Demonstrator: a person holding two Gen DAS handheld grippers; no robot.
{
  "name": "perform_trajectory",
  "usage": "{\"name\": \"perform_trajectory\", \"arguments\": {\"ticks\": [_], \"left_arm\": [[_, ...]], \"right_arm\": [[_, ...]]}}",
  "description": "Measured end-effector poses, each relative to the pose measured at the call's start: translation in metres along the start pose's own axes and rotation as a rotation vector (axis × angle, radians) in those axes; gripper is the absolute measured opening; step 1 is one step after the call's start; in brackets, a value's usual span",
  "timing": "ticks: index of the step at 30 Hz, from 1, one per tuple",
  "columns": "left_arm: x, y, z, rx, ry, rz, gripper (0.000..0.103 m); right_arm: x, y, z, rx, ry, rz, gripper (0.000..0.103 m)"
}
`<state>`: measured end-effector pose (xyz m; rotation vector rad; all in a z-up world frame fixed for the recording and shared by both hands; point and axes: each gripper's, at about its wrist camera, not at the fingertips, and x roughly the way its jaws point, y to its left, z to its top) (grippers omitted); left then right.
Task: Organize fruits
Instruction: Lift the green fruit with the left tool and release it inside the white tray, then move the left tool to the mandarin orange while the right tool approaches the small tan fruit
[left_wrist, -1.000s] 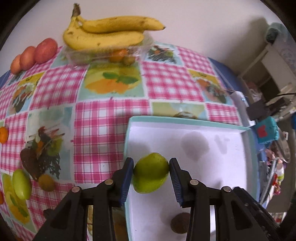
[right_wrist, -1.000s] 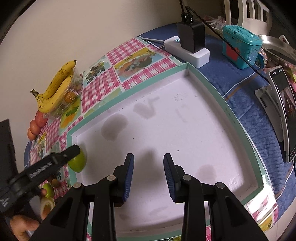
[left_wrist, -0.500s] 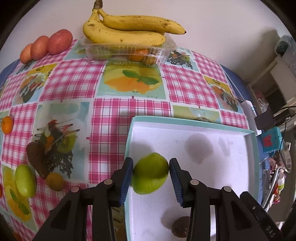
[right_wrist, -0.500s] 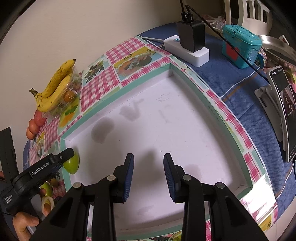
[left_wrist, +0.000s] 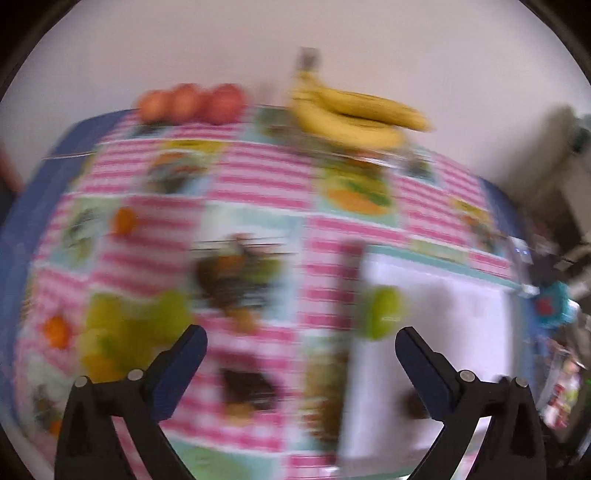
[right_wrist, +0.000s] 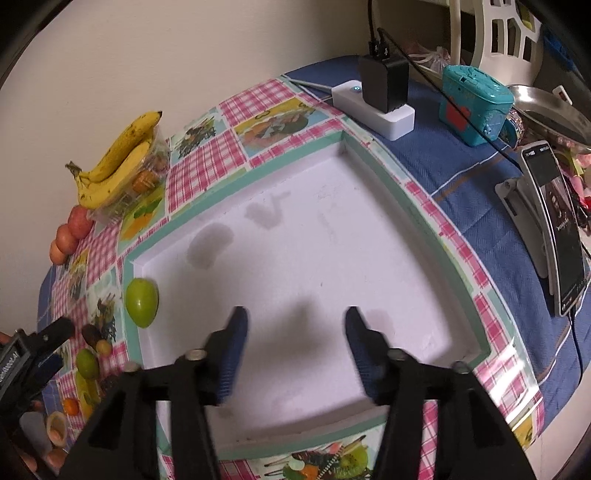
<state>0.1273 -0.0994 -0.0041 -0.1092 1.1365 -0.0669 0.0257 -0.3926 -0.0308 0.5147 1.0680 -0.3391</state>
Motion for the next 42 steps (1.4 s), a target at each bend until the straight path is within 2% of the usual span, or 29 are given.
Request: {"name": "perform_trajectory", "arguments": {"ticks": [2,4,9,13,17,28,34,42], "left_arm": [[-0.004,0.026,-0.004,-0.035,-0.005,0.064,0.103],[-0.012,0.055,-0.01,-0.085,-0.024,0.092,0.103],[-0.022,0.104,-0.029,-0.17,-0.041,0.123,0.103],[-0.029,0.132,-0.043,-0.206,-0.07,0.137,0.103],[-0.028,0.155,-0.051,-0.235,-0.042,0.154,0.103],[-0.025,0.177,-0.035,-0.274,-0.065,0.061,0.103],[-0.021,0.19,-0.029,-0.305,-0.076,0.057,0.103],[-0.025,0.22,-0.026,-0.389,-0.102,0.003,0.103]], "right_arm": [[0.002,0.003,-0.005,-0.016,0.011,0.001,0.063],[0.001,0.008,-0.011,-0.041,0.011,-0.008,0.079],[-0.001,0.023,-0.026,-0.108,-0.016,-0.006,0.089],[-0.005,0.038,-0.036,-0.165,-0.059,0.013,0.09],[-0.005,0.05,-0.043,-0.203,-0.092,0.008,0.09],[0.009,0.059,-0.049,-0.2,-0.086,0.04,0.09],[0.014,0.063,-0.052,-0.192,-0.062,0.069,0.09],[0.001,0.099,-0.056,-0.282,-0.123,0.154,0.09]]}}
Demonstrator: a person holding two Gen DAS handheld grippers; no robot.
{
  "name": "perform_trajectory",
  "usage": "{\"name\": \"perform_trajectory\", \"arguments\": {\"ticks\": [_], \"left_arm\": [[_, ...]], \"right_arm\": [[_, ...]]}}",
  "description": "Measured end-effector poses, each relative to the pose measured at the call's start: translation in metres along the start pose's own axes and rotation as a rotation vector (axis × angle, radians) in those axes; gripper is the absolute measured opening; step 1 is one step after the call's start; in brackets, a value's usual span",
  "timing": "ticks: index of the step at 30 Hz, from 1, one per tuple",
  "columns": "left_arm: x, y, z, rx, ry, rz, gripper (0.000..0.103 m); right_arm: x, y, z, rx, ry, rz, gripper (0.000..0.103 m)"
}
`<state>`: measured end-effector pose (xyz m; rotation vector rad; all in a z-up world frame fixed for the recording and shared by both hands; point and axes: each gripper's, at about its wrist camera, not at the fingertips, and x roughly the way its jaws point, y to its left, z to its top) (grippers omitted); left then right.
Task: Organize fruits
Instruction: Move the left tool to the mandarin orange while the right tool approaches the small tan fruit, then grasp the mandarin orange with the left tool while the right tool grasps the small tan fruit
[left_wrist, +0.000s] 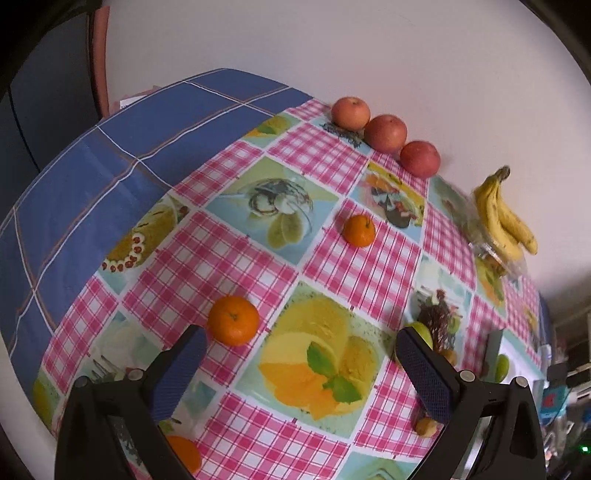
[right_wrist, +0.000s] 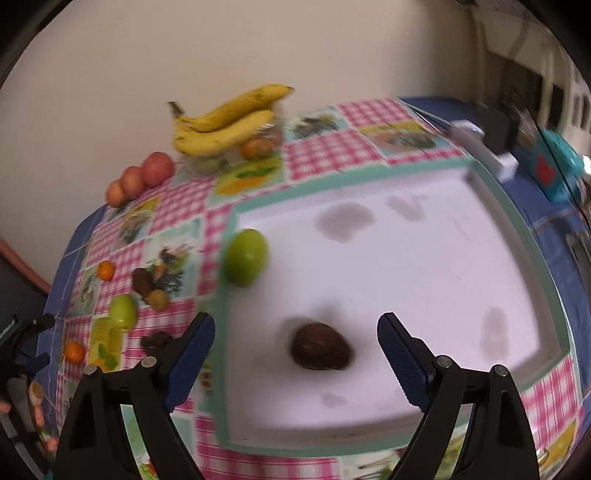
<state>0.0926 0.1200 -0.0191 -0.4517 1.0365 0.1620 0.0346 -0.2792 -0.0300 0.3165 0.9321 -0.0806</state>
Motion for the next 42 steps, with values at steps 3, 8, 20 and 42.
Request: {"name": "perform_trajectory", "arguments": {"ticks": [3,8,20,42], "left_arm": [[-0.009,0.006,0.007,0.005,-0.035,-0.009,0.103],[-0.027,0.021,0.018,-0.018,-0.123,0.007,0.103],[-0.033,0.029,0.026,0.025,-0.157,0.003,0.102],[0.041,0.042,0.005,0.03,0.081,0.059,0.05]], "right_arm": [[-0.002,0.02,0.001,-0.042,-0.018,0.032,0.09],[-0.003,0.055,0.003,-0.11,-0.037,0.082,0.09],[0.011,0.117,-0.012,-0.195,0.019,0.151,0.09],[0.067,0.13,-0.053,-0.176,0.275,0.105,0.045]]}}
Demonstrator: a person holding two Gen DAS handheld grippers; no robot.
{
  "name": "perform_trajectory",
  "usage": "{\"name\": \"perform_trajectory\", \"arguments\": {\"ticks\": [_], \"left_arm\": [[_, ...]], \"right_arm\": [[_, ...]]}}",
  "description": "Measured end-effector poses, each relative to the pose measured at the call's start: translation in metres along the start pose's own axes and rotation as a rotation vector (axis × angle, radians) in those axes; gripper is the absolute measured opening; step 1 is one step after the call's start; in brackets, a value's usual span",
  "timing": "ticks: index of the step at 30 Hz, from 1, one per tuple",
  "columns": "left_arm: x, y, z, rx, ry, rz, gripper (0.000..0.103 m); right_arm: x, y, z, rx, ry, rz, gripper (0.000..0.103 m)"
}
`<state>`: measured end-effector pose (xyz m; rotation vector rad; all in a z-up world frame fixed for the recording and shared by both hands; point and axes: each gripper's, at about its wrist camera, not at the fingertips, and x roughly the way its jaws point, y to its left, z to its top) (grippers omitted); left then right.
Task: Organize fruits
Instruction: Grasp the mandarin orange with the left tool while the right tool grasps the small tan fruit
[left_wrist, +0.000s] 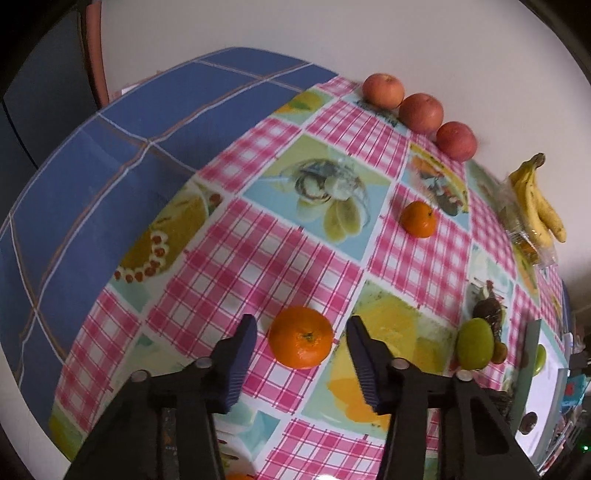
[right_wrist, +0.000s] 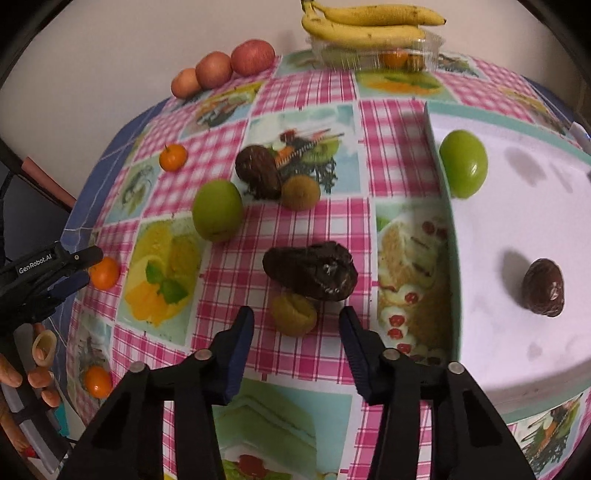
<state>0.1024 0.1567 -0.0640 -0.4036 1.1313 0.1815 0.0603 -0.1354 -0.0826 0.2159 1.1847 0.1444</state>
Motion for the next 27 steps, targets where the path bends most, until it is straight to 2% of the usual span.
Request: {"name": "perform_trajectory", "arguments": {"ticks": [4,7,15,27], "left_arm": [[0.007,0.0,-0.003,-0.002,0.022,0.002,0.042],[0.007,0.0,-0.003,0.0,0.02,0.004,0.041],[0.004,0.0,-0.002,-0.015,0.03,-0.013,0.04],[-0.029,-0.019,-0.001,0.034,-0.033,-0.043,0.04]], "right_arm": [[0.001,0.003,0.001,-0.012,-0.005,-0.004,0.035],[0.003,0.004,0.0,-0.022,-0.001,-0.008,0.027],[0.0,0.002,0.0,0.002,0.006,0.034,0.027],[-0.035,-0.01,0.003,0.051,-0.027,0.048,0.027]]}}
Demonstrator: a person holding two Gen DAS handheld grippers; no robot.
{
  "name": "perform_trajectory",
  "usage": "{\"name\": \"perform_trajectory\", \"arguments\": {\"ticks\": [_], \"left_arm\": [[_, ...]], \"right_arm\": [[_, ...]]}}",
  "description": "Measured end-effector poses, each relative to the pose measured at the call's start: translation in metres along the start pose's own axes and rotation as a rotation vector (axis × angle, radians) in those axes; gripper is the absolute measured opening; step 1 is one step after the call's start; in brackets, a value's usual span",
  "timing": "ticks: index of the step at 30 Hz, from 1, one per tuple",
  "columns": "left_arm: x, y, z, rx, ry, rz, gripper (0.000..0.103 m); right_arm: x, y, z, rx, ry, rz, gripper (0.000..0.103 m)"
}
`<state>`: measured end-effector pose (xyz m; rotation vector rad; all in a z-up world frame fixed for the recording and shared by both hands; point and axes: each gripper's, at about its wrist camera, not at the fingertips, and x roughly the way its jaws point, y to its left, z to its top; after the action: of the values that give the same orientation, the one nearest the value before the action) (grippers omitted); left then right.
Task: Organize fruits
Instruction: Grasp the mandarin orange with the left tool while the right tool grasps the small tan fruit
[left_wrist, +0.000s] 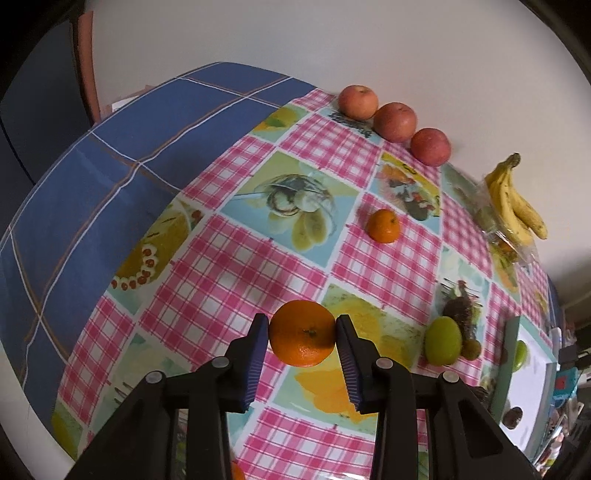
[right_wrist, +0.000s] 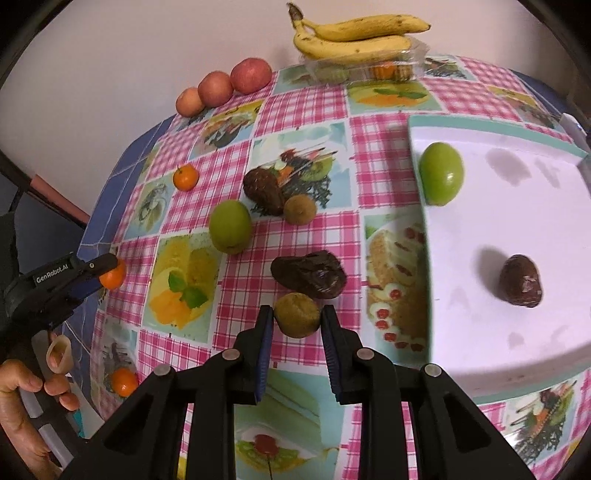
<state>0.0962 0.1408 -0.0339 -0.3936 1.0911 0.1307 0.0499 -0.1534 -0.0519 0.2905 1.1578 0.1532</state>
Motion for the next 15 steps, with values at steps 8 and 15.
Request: {"name": "perform_trajectory", "arguments": {"ticks": [8,15], "left_arm": [[-0.013,-0.023,-0.007,0.039,-0.015,-0.021,0.04],[-0.021,-0.046,-0.016,0.075,-0.02,-0.033,0.04]], "right_arm": [[-0.026,-0.022,0.007,0.024,-0.057,-0.051,0.027],[-0.047,-0.049,0.013,0.06,-0.105,-0.101,0.027]]}}
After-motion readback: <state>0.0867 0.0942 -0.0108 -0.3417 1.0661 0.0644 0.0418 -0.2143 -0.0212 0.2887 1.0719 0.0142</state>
